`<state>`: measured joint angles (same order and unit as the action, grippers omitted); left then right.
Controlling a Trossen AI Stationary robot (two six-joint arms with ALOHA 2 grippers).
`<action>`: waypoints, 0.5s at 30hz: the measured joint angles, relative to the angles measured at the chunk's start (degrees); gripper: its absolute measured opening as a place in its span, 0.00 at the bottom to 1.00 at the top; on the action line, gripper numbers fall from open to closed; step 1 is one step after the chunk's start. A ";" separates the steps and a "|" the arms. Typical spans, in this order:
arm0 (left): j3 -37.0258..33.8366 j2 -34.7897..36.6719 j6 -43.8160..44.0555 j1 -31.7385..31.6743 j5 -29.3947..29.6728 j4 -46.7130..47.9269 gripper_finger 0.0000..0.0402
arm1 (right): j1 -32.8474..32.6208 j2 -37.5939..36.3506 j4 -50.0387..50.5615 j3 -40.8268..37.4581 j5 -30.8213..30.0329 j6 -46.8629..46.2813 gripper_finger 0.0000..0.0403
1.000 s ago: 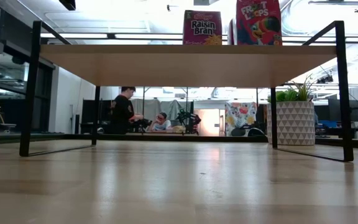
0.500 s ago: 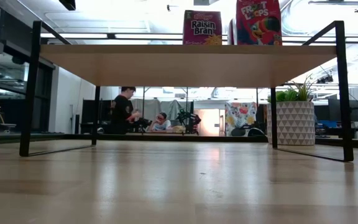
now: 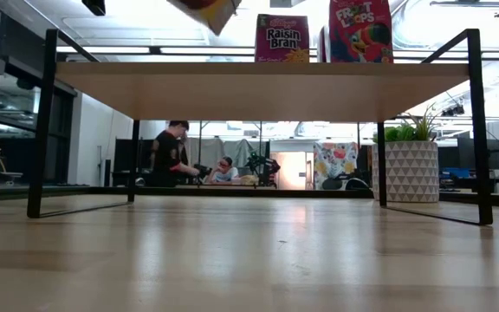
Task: Stack cereal on shelf
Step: Put the right yellow cereal box on the shelf
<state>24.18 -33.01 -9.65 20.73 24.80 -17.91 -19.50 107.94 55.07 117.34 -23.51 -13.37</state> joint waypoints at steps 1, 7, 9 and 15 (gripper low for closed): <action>0.00 0.02 0.00 -0.01 0.00 0.00 0.00 | 0.67 0.00 0.00 0.00 0.08 0.39 0.28; 0.00 0.01 0.00 0.00 0.00 0.02 0.00 | 3.68 0.29 0.06 -0.03 2.55 0.90 0.28; 0.00 0.02 0.00 -0.02 0.00 0.02 0.00 | 4.38 0.74 0.12 -0.05 4.48 0.99 0.28; -0.02 0.02 0.04 0.00 0.01 0.07 0.00 | 5.70 2.95 1.45 -0.09 6.64 3.13 0.28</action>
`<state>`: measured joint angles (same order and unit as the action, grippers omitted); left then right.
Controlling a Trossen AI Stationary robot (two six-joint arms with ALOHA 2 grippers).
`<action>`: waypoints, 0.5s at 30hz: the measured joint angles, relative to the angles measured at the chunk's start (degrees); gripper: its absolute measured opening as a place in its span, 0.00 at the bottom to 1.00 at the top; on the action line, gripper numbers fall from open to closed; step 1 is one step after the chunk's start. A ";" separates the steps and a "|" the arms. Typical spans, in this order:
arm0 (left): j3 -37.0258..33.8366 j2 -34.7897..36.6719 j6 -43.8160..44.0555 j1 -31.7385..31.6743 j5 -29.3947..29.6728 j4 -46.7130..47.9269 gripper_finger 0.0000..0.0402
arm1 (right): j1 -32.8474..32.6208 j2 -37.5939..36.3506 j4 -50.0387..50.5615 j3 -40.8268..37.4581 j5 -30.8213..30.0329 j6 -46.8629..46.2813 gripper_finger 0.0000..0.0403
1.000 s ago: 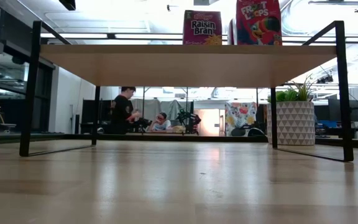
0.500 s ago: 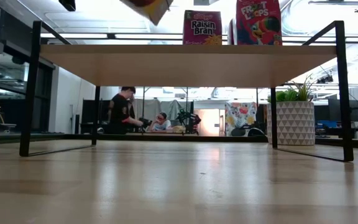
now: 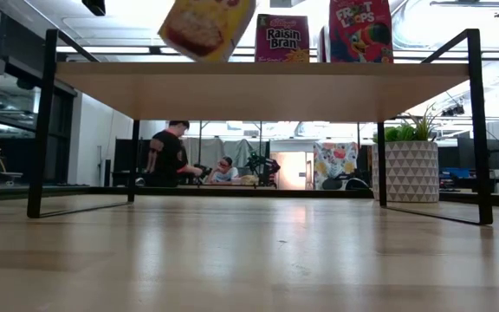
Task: Stack cereal on shelf
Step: Put the right yellow cereal box on the shelf
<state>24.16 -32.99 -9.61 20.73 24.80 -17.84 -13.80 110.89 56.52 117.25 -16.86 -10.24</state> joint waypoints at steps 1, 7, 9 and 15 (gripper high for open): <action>0.00 -0.01 0.00 0.00 -0.01 -0.06 0.00 | 0.18 0.25 -0.14 0.00 -0.03 0.30 0.28; -0.02 0.00 0.00 -0.02 -0.01 -0.03 0.00 | 0.32 0.20 -1.05 -0.02 -1.70 1.73 0.29; -0.02 -0.02 0.00 0.00 -0.01 0.01 0.00 | 0.32 0.20 -0.96 -0.02 -1.67 1.72 0.29; -0.02 0.00 0.42 -0.01 -0.01 -0.03 0.00 | 0.81 0.87 0.28 -0.02 -2.37 1.29 0.37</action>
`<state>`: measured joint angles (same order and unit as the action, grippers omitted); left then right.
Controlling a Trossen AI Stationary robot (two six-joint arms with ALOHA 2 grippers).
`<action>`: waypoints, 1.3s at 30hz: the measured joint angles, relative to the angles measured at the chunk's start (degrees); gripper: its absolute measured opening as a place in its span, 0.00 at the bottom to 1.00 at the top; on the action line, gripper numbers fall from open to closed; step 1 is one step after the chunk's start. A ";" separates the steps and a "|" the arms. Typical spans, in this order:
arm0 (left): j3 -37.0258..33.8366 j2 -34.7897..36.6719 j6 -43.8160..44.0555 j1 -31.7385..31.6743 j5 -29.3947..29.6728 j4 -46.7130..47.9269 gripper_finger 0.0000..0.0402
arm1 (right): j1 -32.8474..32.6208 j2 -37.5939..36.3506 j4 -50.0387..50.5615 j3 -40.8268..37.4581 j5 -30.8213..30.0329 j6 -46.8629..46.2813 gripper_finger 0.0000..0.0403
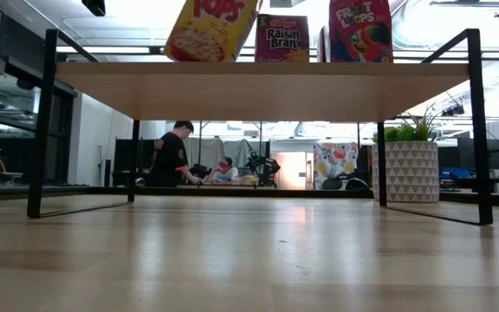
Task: Stack cereal on shelf
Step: Put the right yellow cereal box on the shelf
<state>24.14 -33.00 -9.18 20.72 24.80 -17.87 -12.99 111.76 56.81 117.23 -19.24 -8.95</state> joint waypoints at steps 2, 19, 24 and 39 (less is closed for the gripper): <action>0.00 -0.02 0.01 -0.01 0.00 0.02 0.00 | 0.26 0.03 -0.97 0.01 -0.14 0.00 0.41; 0.00 -0.02 -0.01 -0.01 0.00 0.02 0.00 | 0.74 0.12 -9.59 0.02 0.14 7.59 0.56; 0.00 0.00 -0.01 0.00 0.00 0.06 0.00 | 0.73 -1.44 -7.90 0.02 0.26 9.23 0.56; 0.00 -0.01 0.05 0.00 0.00 0.26 0.00 | -3.54 -6.90 8.60 0.04 -0.04 1.71 0.32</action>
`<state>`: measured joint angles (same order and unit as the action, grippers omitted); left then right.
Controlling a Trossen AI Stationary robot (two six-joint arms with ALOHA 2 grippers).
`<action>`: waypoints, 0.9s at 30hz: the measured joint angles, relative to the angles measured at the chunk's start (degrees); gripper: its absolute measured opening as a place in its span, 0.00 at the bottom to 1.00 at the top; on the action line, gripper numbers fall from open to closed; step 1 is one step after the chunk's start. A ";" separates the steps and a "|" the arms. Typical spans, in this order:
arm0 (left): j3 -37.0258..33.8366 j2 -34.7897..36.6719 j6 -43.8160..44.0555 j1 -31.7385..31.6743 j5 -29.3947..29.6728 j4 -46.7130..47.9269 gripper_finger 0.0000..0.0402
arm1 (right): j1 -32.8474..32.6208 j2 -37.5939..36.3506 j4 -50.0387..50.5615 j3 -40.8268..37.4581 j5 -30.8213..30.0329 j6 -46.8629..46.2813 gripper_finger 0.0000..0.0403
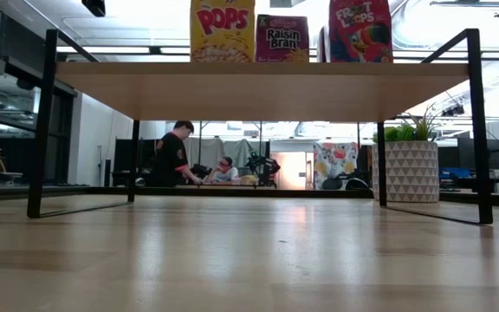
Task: Stack cereal on shelf
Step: Put the right yellow cereal box on the shelf
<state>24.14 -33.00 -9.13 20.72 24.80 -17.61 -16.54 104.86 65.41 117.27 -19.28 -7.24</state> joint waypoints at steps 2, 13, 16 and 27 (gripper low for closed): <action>0.00 -0.01 0.07 -0.01 0.00 0.02 0.00 | -0.59 0.62 1.71 0.00 -0.20 -0.58 0.22; 0.02 -0.01 0.54 0.00 0.00 0.02 0.00 | -0.19 7.14 8.45 -0.02 -6.50 -1.42 0.02; 0.02 -0.01 0.53 0.01 0.00 0.07 0.00 | -0.22 7.84 8.79 -0.02 -8.38 -1.66 0.01; 0.02 0.01 0.52 0.00 0.00 0.07 0.00 | -0.09 8.39 6.01 -0.02 -10.22 -3.28 0.00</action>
<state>24.16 -32.99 -8.61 20.72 24.80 -17.54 -16.62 113.25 71.42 117.25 -29.50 -10.52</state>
